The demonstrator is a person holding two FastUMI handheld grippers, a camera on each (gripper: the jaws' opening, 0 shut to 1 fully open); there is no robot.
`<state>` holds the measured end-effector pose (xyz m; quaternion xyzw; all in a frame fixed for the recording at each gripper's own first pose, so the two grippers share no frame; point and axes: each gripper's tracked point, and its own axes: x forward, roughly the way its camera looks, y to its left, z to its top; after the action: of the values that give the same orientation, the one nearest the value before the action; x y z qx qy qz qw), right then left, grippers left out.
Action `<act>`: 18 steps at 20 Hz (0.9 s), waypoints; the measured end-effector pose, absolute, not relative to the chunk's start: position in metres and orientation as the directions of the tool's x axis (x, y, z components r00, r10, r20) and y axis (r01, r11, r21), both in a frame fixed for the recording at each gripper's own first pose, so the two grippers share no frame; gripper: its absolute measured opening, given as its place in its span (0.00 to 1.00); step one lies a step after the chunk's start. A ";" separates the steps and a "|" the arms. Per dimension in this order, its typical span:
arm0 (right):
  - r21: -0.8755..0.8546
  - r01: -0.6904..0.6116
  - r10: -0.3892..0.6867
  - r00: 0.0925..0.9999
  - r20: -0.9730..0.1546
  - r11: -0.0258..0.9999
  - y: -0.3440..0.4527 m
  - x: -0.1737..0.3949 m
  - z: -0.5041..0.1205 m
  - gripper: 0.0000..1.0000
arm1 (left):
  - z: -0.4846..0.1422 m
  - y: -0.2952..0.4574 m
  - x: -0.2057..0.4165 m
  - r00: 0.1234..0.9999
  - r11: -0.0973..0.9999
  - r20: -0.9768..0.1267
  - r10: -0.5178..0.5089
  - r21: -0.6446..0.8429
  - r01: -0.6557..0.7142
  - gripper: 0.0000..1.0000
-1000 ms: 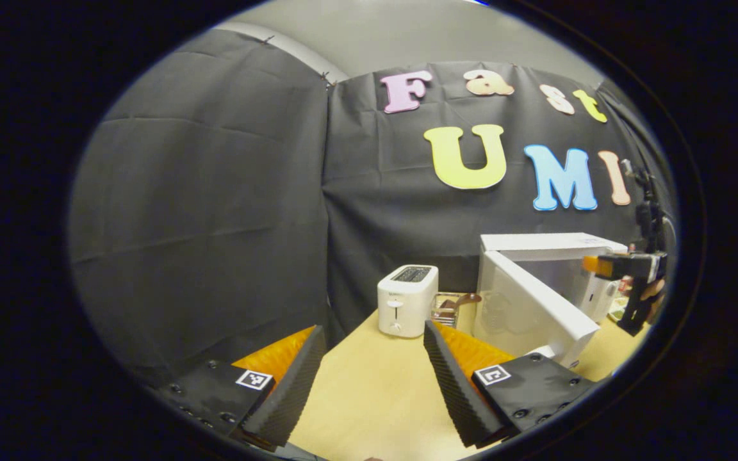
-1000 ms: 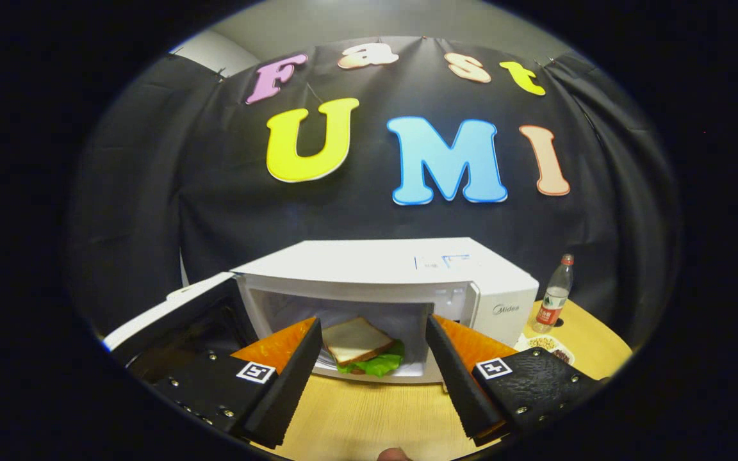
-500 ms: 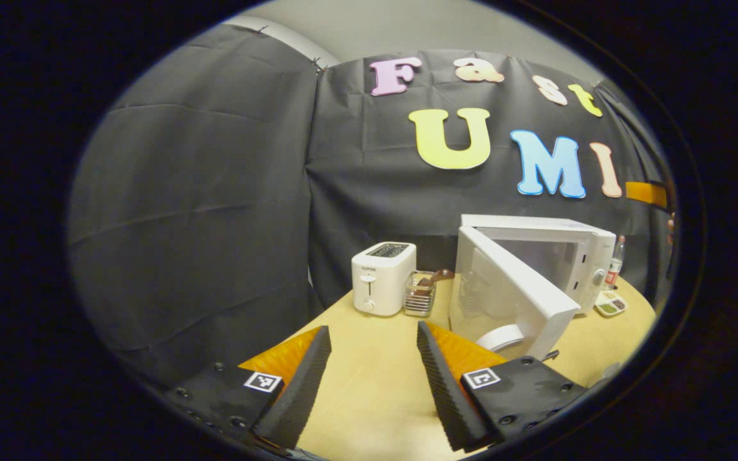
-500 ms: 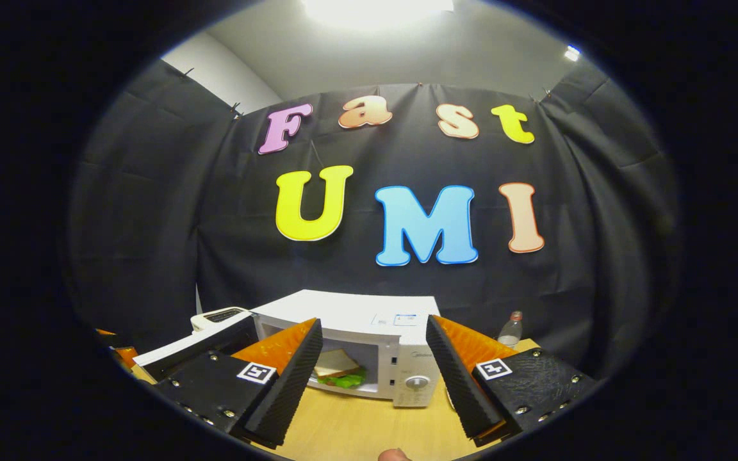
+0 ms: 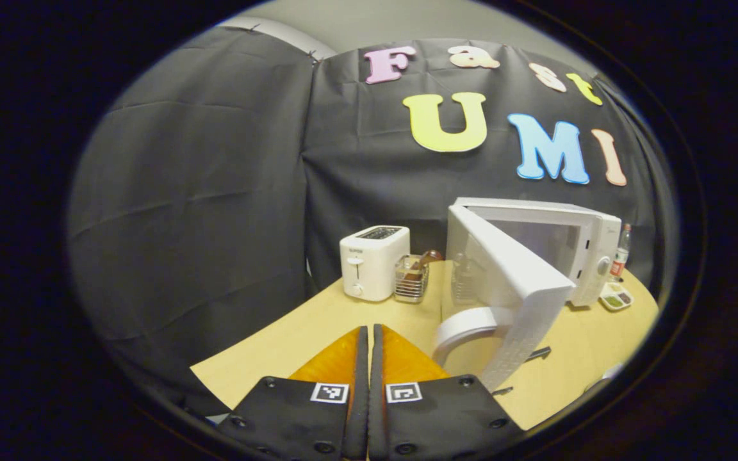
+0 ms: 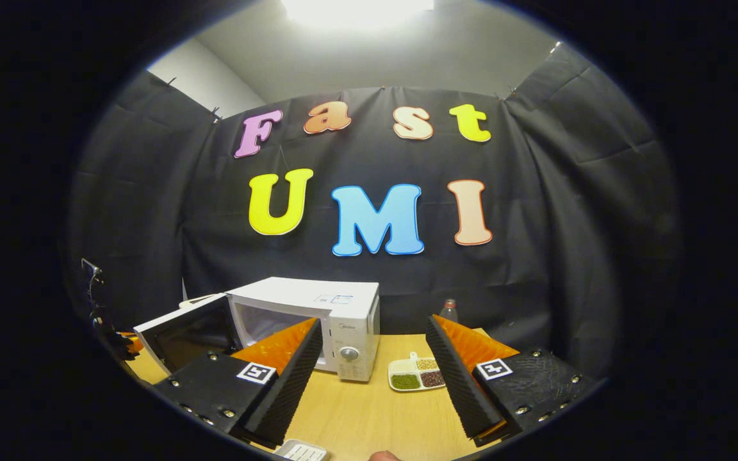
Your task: Open the microwave oven with the left hand, put the food in, and close the microwave oven.
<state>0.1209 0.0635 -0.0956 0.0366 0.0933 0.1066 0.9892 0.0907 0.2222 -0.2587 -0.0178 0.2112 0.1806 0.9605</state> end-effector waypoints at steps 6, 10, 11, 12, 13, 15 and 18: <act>0.093 -0.196 0.209 0.967 -0.148 0.976 0.018 0.106 -0.082 0.98 | -0.246 0.192 0.095 0.852 0.934 -0.391 0.347 0.060 -0.353 0.07; 0.107 -0.196 0.211 0.966 -0.150 0.975 0.010 0.104 -0.083 0.98 | -0.237 0.167 0.106 0.867 0.946 -0.383 0.319 0.076 -0.315 0.07; 0.115 -0.197 0.213 0.965 -0.153 0.974 0.010 0.104 -0.082 0.98 | -0.236 0.158 0.110 0.871 0.951 -0.386 0.304 0.075 -0.299 0.07; 0.120 -0.191 0.208 0.966 -0.153 0.974 0.007 0.104 -0.081 0.98 | -0.238 0.151 0.113 0.875 0.957 -0.391 0.287 0.077 -0.280 0.07; 0.122 -0.183 0.200 0.968 -0.152 0.975 0.005 0.105 -0.080 0.98 | -0.238 0.142 0.118 0.879 0.963 -0.394 0.269 0.077 -0.259 0.07; 0.131 -0.167 0.186 0.971 -0.149 0.977 0.006 0.109 -0.079 0.98 | -0.235 0.122 0.128 0.895 0.975 -0.389 0.219 0.071 -0.209 0.07; 0.140 -0.157 0.177 0.973 -0.146 0.978 0.010 0.107 -0.080 0.98 | -0.235 0.094 0.145 0.909 0.988 -0.388 0.152 0.058 -0.140 0.07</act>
<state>0.1069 0.0104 -0.0804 0.0640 0.0788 0.0843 0.9913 0.1447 0.0943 -0.2350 0.0143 0.1999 0.0748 0.9769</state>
